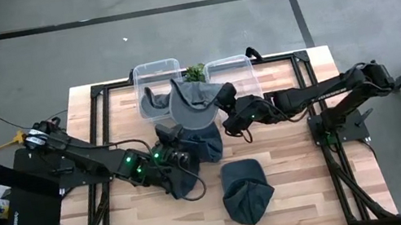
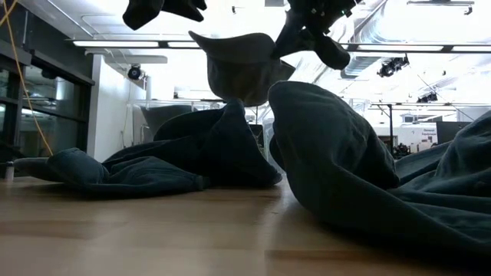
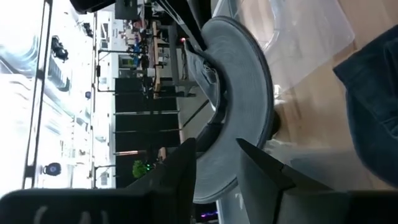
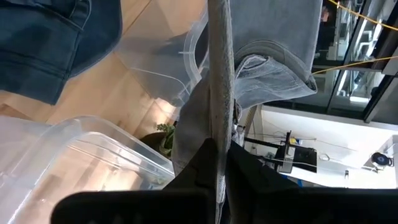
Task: Pick & Place hat
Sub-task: Put the gray cap into the left transparent bin
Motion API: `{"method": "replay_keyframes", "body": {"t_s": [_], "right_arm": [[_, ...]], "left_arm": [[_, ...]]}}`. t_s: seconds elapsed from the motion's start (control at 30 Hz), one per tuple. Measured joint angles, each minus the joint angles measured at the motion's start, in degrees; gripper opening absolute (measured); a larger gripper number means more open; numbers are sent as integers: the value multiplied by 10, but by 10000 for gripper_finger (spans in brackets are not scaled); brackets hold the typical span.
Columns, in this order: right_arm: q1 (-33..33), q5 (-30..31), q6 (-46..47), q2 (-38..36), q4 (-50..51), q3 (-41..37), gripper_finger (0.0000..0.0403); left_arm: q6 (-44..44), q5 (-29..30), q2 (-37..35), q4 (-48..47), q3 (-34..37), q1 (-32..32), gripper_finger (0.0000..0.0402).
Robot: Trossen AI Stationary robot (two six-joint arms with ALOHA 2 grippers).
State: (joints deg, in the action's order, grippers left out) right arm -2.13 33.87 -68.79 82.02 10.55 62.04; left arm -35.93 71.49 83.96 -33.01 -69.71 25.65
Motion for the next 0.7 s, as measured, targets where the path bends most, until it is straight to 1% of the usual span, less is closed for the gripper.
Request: {"method": "replay_keyframes", "body": {"t_s": [0.23,0.43,0.57,0.7], "right_arm": [[0,3,-20,0,-20,0,5],[12,3,-22,0,-29,5,5],[16,2,-22,0,-31,5,5],[11,-3,-22,0,-33,5,5]], "left_arm": [[-33,-11,0,-4,0,-1,104],[-30,-20,1,-5,0,-1,104],[-29,-15,14,-18,0,-2,104],[-29,4,26,-19,0,-2,104]]}}
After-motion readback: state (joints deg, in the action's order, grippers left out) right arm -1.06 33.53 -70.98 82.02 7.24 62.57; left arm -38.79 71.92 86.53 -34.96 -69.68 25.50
